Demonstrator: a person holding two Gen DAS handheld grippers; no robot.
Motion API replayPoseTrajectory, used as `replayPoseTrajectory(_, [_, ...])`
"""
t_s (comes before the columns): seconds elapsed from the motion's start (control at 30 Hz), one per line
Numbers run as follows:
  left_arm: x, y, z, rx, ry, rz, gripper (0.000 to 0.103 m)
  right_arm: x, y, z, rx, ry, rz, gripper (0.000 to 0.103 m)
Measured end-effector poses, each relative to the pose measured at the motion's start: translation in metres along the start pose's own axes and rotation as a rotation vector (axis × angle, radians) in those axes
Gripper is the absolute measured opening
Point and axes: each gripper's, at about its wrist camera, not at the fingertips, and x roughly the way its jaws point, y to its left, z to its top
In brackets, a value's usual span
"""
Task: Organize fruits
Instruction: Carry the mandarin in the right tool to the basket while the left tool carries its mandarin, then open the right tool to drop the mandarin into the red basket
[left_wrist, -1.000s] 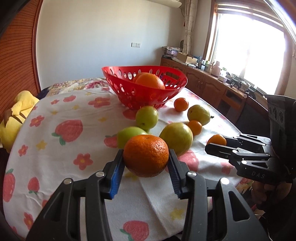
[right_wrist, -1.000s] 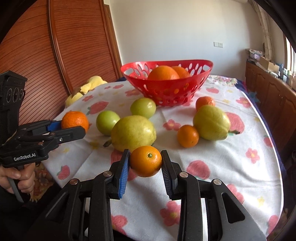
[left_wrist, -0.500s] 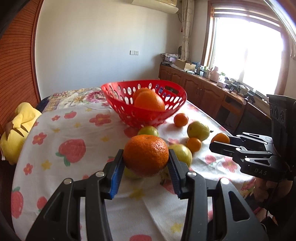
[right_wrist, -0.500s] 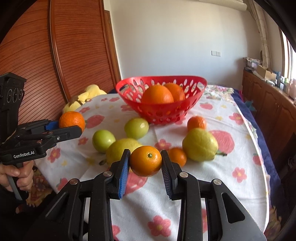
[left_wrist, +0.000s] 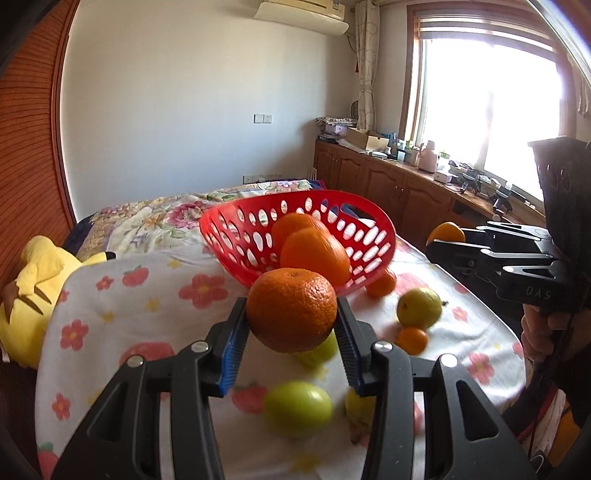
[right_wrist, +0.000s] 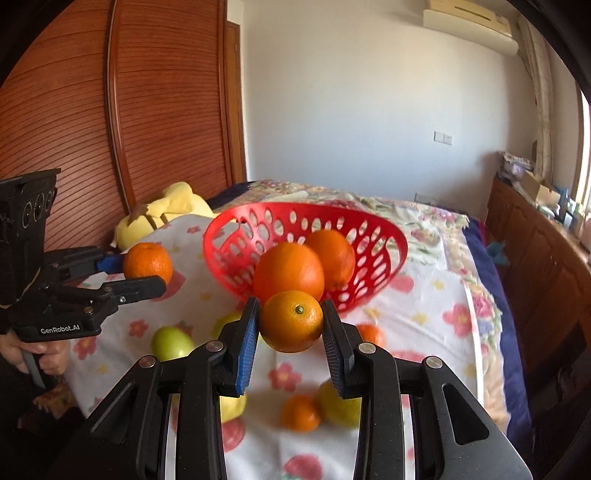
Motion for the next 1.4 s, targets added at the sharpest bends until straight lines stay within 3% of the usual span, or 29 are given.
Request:
replayPoseTrajectory(0.3, [0.038, 0.013, 0.028, 0.013, 0.022, 0.007, 0.044, 0.05, -0.02, 0.025, 0.0, 0.023, 0.011, 0.032])
replayPoseTrajectory(0.57, [0.066, 0.018, 0.04, 0.017, 0.042, 0.013, 0.044, 0.078, -0.04, 0.026, 0.014, 0.054, 0.014, 0.032])
replayPoseTrajectory(1.4, [0.097, 0.019, 0.045, 0.041, 0.078, 0.029, 0.044, 0.096, -0.042, 0.018, -0.006, 0.083, 0.012, 0.033])
